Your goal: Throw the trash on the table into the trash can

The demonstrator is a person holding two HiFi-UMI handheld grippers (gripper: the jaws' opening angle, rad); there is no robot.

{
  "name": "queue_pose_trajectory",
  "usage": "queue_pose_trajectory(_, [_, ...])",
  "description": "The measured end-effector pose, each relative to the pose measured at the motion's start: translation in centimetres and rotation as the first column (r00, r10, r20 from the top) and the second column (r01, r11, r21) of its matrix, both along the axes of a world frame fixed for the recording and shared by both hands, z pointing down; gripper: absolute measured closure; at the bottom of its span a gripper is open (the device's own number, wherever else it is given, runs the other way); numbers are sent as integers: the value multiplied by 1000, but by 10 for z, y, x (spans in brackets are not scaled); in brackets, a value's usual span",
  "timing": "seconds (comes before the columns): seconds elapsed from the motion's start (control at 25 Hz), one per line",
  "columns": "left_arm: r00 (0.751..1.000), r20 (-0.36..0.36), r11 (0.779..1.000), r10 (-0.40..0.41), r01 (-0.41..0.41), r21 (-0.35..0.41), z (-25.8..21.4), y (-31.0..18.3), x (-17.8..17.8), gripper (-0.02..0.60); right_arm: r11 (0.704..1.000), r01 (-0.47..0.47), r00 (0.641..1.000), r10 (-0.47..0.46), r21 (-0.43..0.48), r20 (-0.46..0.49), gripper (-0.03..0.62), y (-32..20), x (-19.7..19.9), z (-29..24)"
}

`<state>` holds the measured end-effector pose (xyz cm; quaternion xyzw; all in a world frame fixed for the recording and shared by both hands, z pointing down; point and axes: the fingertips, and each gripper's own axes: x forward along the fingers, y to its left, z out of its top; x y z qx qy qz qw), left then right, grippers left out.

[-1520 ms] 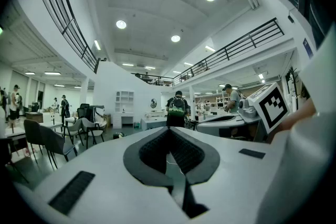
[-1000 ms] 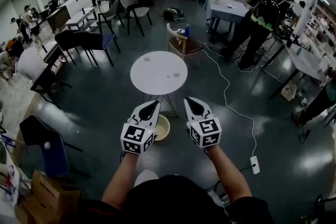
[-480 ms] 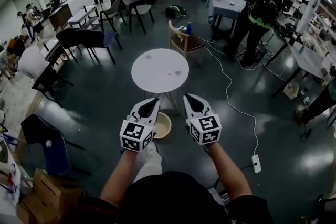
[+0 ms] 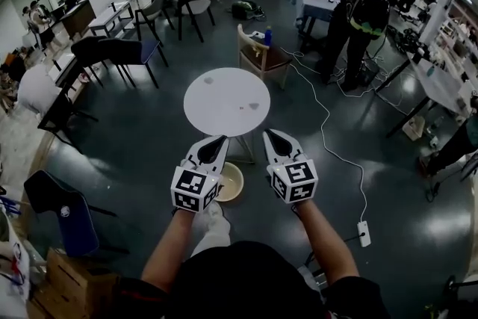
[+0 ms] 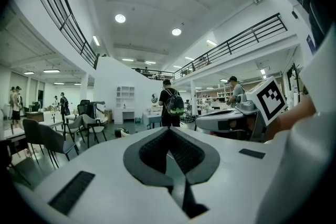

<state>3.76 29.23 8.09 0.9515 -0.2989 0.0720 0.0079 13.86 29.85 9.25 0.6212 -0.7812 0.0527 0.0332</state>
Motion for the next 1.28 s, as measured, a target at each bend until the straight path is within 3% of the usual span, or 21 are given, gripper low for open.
queue_pose_trajectory(0.76, [999, 22, 997, 26, -24, -78, 26, -234, 7, 566, 995, -50, 999, 52, -83, 11, 576, -227, 7, 25])
queue_pose_trajectory(1.28, [996, -17, 987, 86, -88, -137, 45, -327, -1, 566, 976, -159, 987, 156, -147, -32, 576, -311, 8, 48])
